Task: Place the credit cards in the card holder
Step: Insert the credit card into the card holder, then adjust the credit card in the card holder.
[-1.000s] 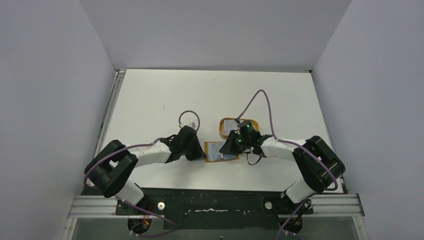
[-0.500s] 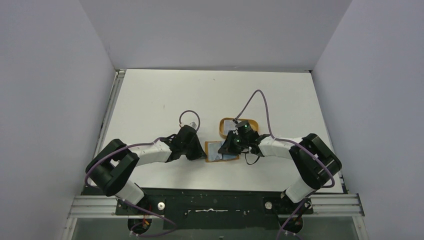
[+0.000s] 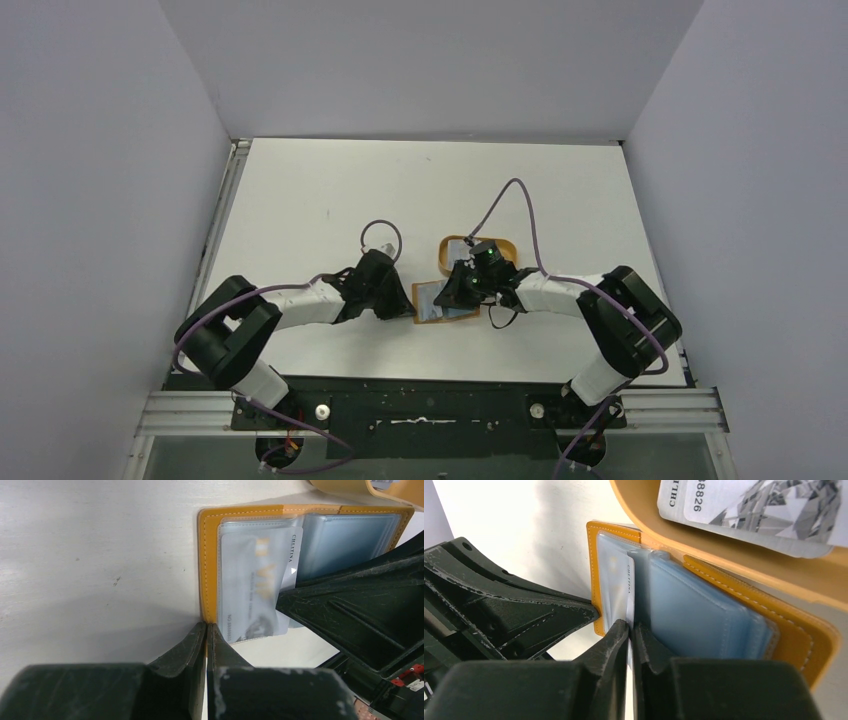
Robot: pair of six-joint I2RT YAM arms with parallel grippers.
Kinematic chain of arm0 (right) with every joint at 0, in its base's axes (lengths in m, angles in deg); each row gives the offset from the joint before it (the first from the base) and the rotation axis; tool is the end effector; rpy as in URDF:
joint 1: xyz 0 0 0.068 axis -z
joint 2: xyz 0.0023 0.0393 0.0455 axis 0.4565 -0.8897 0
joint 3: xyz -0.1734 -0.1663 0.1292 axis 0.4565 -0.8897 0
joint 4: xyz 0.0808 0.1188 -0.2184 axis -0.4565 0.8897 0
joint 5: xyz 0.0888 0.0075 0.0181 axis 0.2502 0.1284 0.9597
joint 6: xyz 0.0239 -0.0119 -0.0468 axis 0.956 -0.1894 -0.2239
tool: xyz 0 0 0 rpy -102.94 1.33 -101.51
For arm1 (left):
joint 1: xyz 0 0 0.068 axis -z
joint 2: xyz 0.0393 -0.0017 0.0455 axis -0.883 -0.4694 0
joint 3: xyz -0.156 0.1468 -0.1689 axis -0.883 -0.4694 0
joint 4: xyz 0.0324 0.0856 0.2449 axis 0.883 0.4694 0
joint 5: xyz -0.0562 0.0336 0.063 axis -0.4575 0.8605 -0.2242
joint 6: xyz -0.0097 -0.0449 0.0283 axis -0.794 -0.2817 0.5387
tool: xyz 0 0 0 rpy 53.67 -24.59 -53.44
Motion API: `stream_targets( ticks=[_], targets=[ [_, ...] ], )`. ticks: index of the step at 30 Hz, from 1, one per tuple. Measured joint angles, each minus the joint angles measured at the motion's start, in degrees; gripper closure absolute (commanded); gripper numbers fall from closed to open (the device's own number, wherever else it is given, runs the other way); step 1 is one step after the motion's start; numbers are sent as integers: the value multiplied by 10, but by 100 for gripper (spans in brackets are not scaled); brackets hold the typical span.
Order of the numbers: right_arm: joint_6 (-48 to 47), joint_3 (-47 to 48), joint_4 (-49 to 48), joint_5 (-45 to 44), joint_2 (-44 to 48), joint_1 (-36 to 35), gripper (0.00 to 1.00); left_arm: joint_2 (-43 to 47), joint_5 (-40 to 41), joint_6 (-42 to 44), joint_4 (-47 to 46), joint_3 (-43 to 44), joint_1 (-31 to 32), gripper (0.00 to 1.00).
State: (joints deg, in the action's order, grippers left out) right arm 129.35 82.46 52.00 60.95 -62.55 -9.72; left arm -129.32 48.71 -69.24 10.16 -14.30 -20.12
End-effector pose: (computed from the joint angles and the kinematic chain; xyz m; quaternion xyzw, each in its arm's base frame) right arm 0.2251 0.1869 0.1353 0.0382 0.9170 0.3791 0.1175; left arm 0.2058 -0.1909 0.1314 -0.0854 0.9364 -0.2926 0.1741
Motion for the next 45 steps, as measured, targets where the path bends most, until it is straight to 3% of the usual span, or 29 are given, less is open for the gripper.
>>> stream_targets(
  ticks=[6,11,27,36,40,45],
  targets=[
    [-2,-1,23,-10,4,0,66,-2,-1,0,-5,0,0,100],
    [-2,-2,45,-15,28,-4,56,-3,0,-1,-9,0,1,100],
    [-42,19,173,-80,83,-7,57,7,7,-2,7,-1,1,100],
    [-90,69,267,-123,197,-5,54,68,38,12,91,-7,1,59],
    [-111,69,306,-143,248,6,54,114,47,17,123,-7,1,47],
    [-118,47,313,-150,285,28,54,176,68,22,162,-7,1,38]
  ],
)
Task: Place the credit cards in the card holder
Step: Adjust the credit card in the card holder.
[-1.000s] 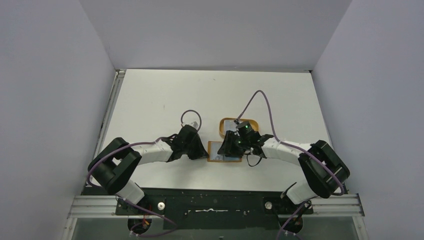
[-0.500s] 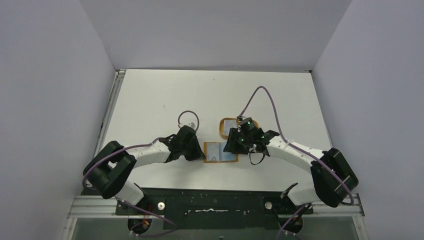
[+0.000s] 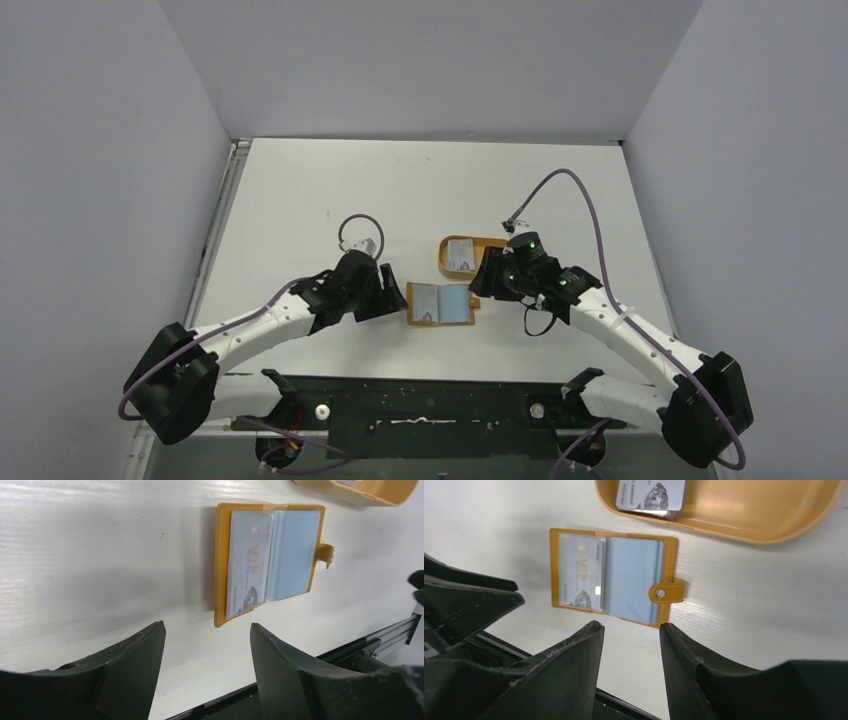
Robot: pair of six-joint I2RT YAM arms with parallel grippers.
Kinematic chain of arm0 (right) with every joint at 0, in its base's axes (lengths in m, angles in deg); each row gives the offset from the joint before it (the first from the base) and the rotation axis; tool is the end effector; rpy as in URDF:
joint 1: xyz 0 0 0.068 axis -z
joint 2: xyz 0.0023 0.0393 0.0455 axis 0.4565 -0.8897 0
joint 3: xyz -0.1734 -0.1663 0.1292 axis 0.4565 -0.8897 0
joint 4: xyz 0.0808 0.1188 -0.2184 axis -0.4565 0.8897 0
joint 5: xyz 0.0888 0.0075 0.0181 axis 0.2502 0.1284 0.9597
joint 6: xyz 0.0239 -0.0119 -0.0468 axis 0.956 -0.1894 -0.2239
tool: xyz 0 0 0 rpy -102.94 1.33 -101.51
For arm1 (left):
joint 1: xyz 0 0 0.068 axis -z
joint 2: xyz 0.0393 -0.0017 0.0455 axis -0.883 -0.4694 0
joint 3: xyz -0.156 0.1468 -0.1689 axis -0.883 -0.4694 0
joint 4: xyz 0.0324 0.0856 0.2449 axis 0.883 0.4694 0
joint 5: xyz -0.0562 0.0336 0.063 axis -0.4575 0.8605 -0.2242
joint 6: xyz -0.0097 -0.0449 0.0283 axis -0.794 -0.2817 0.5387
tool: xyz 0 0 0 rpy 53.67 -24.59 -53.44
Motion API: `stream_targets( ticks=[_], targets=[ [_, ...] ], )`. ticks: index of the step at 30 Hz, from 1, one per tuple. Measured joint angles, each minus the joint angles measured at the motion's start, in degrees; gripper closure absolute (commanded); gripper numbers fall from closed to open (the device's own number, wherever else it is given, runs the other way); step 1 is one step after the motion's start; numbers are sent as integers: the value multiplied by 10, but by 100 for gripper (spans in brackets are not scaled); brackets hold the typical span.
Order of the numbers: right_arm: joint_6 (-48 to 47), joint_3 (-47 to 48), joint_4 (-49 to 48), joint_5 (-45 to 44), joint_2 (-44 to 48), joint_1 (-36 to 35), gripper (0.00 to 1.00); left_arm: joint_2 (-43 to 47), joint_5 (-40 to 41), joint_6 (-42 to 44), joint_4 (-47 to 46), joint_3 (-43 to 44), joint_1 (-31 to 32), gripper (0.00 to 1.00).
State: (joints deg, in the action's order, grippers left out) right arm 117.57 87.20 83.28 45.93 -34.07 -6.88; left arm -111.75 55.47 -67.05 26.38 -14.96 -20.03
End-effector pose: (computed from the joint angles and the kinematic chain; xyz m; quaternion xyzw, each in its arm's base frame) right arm 0.1853 0.1318 0.2402 0.0118 0.9264 0.2766 0.2551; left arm 0.1787 -0.1615 0.1824 -0.0864 0.9361 -0.2565 0.2247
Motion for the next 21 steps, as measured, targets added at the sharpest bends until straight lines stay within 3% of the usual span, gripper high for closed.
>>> stream_targets(
  ticks=[5,13,17,21],
  targets=[
    [5,-29,-14,5,-10,-2,55,21,12,8,9,2,2,39],
    [30,-42,-65,16,-63,-33,59,-55,12,11,3,42,27,52],
    [44,-41,-97,26,-89,-43,67,-66,21,9,4,43,27,61],
    [55,-25,-111,35,-131,-55,82,-67,31,5,2,42,17,70]
  ],
)
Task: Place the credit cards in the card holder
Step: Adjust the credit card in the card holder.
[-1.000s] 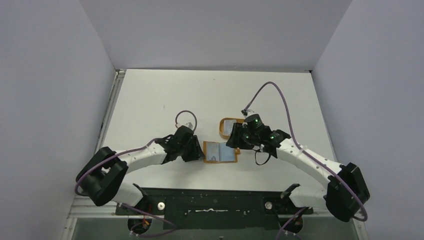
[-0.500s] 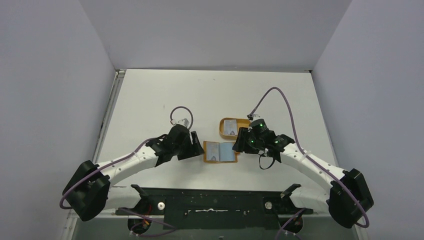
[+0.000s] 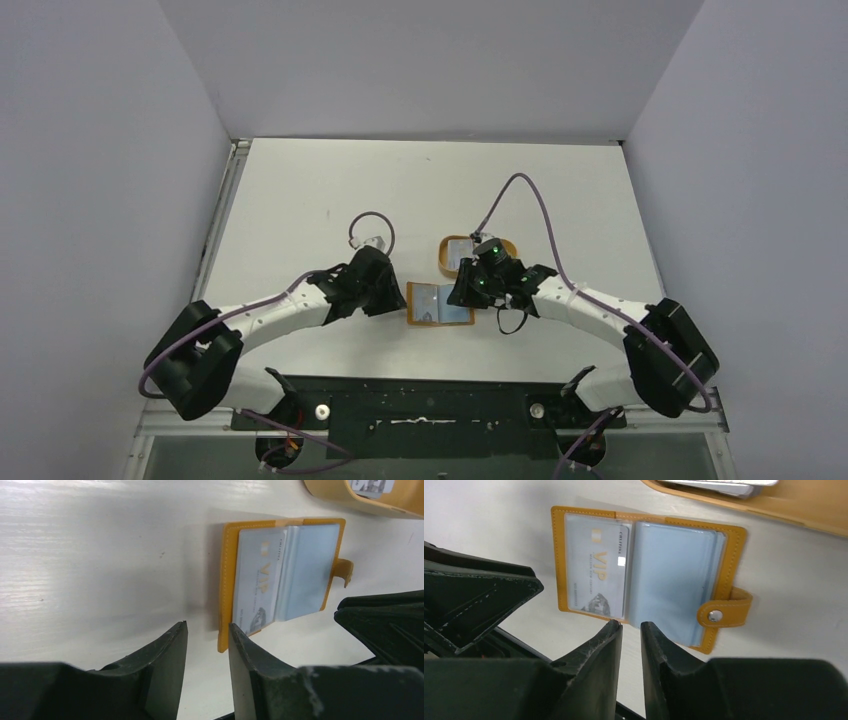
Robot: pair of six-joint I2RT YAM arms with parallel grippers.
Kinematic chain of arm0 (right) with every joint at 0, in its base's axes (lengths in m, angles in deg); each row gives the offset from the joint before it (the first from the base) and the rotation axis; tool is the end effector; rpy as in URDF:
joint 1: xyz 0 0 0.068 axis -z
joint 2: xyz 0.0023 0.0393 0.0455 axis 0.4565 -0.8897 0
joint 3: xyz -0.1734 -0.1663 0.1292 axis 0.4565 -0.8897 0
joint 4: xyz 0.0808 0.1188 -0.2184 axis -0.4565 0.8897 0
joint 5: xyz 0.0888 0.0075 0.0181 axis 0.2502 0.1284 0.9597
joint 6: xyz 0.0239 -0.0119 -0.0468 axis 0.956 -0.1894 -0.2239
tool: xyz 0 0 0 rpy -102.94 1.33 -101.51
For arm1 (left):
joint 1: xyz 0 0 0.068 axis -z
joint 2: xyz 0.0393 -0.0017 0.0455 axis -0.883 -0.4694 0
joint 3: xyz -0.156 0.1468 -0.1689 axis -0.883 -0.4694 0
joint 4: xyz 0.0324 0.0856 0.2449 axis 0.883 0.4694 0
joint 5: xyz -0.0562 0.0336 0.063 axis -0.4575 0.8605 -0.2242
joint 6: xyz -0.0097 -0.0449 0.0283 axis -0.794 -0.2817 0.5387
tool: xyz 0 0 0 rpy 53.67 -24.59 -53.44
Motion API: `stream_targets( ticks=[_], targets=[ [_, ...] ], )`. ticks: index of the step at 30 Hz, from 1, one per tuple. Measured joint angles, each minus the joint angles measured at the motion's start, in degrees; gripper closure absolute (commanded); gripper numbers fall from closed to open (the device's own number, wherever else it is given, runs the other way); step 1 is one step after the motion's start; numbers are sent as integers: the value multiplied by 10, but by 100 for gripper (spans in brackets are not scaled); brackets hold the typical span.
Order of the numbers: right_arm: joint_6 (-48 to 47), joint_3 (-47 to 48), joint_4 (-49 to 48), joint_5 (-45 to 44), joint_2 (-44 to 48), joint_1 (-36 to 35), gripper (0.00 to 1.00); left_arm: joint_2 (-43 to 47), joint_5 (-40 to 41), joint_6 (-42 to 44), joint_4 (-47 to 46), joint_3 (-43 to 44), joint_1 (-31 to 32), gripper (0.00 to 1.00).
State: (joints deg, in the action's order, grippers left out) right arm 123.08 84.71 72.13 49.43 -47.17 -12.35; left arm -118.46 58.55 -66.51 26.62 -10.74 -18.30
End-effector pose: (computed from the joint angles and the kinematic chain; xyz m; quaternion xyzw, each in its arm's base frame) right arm 0.1957 0.1713 0.1894 0.0052 0.9377 0.2970 0.1801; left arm 0.1905 -0.1802 0.1770 -0.0772 0.9447 -0.2251 0.2259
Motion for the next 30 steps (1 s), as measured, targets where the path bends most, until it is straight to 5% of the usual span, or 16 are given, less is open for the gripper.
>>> stream_targets(
  ticks=[10,30],
  targets=[
    [10,46,-30,12,-97,-22,96,-46,2,0,-7,-11,-18,83],
    [8,58,-30,13,-155,-26,100,-88,-39,-6,-77,-11,-19,90]
  ],
)
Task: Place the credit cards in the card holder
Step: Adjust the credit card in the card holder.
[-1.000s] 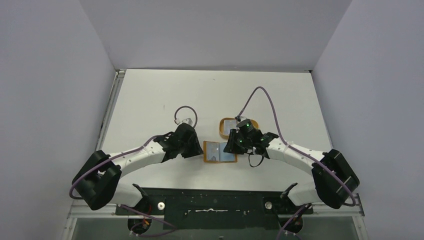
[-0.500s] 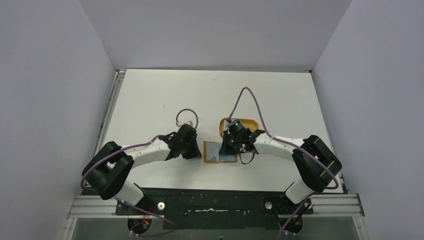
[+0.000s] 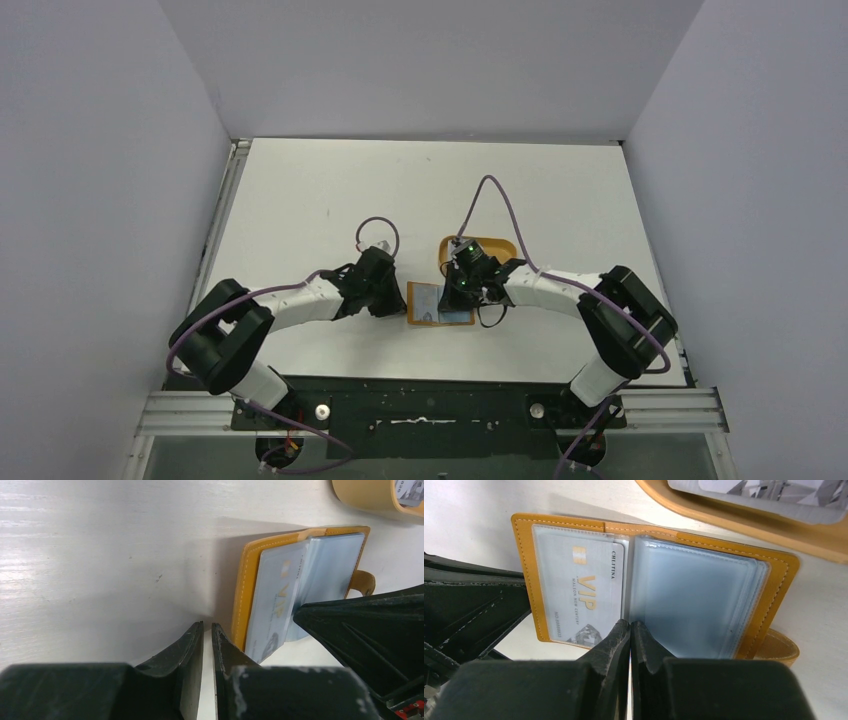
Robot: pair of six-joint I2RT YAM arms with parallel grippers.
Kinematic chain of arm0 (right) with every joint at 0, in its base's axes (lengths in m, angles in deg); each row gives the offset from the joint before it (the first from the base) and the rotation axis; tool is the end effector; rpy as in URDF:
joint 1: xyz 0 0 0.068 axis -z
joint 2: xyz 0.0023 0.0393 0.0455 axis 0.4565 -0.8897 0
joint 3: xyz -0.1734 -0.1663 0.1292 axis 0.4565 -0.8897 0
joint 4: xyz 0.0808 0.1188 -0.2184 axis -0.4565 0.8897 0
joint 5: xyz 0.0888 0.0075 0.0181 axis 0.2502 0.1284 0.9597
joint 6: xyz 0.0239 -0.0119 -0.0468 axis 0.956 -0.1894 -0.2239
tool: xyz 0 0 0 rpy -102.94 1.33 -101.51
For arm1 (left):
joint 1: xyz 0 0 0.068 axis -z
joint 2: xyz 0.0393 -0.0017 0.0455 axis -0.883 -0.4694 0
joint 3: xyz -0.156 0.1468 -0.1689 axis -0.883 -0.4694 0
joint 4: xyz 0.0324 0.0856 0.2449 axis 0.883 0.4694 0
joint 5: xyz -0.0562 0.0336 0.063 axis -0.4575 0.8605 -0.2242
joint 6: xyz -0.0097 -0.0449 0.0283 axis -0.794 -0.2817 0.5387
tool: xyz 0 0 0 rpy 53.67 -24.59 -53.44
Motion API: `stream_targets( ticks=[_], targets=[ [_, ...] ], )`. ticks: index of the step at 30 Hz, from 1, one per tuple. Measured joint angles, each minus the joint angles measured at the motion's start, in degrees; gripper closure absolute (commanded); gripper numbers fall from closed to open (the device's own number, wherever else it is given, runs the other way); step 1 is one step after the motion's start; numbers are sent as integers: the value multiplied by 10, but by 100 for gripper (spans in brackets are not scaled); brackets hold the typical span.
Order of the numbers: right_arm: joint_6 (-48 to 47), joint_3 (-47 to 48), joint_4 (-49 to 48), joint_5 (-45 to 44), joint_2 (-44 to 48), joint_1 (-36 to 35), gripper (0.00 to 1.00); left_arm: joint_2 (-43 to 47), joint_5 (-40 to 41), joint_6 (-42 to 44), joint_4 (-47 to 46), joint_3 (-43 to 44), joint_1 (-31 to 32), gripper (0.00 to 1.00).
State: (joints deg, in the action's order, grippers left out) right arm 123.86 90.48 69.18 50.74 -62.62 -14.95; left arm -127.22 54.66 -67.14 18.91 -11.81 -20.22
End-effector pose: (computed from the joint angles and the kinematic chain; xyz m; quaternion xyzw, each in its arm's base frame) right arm 0.2174 0.2078 0.1515 -0.0064 0.9543 0.2728 0.1220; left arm 0.2059 -0.1855 0.1421 -0.0882 0.9495 -0.2314 0.1927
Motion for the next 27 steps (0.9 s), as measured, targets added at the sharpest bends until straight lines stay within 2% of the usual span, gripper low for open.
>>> stream_targets(
  ticks=[20,23,27],
  targets=[
    [0,17,-2,3,-17,-12,100,-9,-16,-4,-17,0,0,90],
    [0,17,1,2,-14,-12,96,-8,-16,-4,-16,0,0,86],
    [0,17,20,1,12,-12,85,-1,-12,-4,-6,0,-4,80]
  ],
)
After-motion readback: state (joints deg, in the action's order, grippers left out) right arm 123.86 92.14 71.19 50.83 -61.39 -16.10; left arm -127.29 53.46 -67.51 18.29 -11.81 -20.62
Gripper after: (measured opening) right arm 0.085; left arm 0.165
